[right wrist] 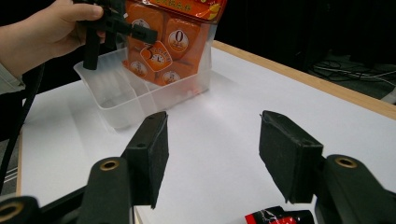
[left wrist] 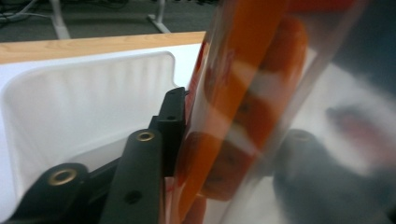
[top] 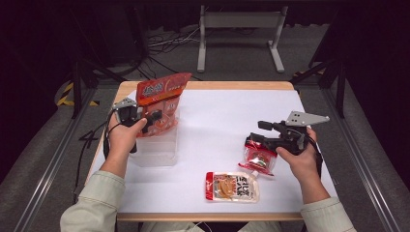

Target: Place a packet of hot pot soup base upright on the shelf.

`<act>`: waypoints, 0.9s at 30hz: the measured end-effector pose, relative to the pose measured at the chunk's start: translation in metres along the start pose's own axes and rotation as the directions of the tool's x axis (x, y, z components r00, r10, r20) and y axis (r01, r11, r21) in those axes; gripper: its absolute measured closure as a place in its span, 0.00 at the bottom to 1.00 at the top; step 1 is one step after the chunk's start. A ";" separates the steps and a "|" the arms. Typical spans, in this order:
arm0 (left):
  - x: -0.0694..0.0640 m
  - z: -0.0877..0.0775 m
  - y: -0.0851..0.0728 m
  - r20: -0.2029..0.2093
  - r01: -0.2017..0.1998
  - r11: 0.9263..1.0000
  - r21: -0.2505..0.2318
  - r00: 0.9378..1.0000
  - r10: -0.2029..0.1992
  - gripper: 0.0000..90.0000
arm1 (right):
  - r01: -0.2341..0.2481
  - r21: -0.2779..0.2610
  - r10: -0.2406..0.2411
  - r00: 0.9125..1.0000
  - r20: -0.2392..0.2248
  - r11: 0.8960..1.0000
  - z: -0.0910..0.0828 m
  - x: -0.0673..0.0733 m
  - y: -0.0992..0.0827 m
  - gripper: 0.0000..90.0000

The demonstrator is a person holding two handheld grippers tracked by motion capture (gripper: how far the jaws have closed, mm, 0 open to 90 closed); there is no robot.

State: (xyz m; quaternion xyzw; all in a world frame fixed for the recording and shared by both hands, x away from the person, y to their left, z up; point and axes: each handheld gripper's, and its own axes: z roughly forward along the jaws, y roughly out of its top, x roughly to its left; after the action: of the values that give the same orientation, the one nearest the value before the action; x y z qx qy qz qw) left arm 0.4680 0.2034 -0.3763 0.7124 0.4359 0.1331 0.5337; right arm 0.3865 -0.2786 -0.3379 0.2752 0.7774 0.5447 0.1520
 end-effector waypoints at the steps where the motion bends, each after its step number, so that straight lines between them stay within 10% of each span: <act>1: 0.000 -0.002 0.004 -0.002 -0.012 1.000 -0.027 1.000 0.012 0.69 | 0.000 0.000 0.000 1.000 0.001 1.000 0.000 0.000 0.000 0.48; 3: -0.003 -0.003 0.011 0.000 -0.053 0.998 -0.044 0.999 0.053 0.67 | -0.003 0.004 0.003 1.000 0.002 1.000 0.001 -0.001 -0.001 0.48; 7: -0.015 -0.011 0.033 -0.078 -0.230 0.973 -0.010 0.970 0.228 0.70 | 0.000 0.012 0.000 1.000 -0.004 1.000 0.005 0.000 -0.001 0.48; 10: -0.018 -0.011 0.035 -0.065 -0.262 0.965 0.018 0.963 0.263 0.77 | 0.005 0.015 -0.005 1.000 -0.007 1.000 0.007 0.001 -0.001 0.48; 18: 0.000 -0.024 0.020 -0.050 -0.168 0.986 -0.006 0.985 0.168 0.79 | 0.003 0.009 -0.003 1.000 -0.006 1.000 0.004 0.001 -0.002 0.48; 27: 0.007 -0.033 -0.002 -0.051 -0.144 0.989 -0.016 0.988 0.143 0.79 | 0.006 0.016 -0.006 1.000 -0.006 1.000 0.005 0.003 -0.002 0.48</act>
State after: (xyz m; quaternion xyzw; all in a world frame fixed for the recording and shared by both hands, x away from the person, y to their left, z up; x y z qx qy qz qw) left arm 0.4497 0.2297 -0.3665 0.7330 0.3952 0.1931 0.5188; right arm 0.3865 -0.2734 -0.3411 0.2724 0.7830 0.5389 0.1494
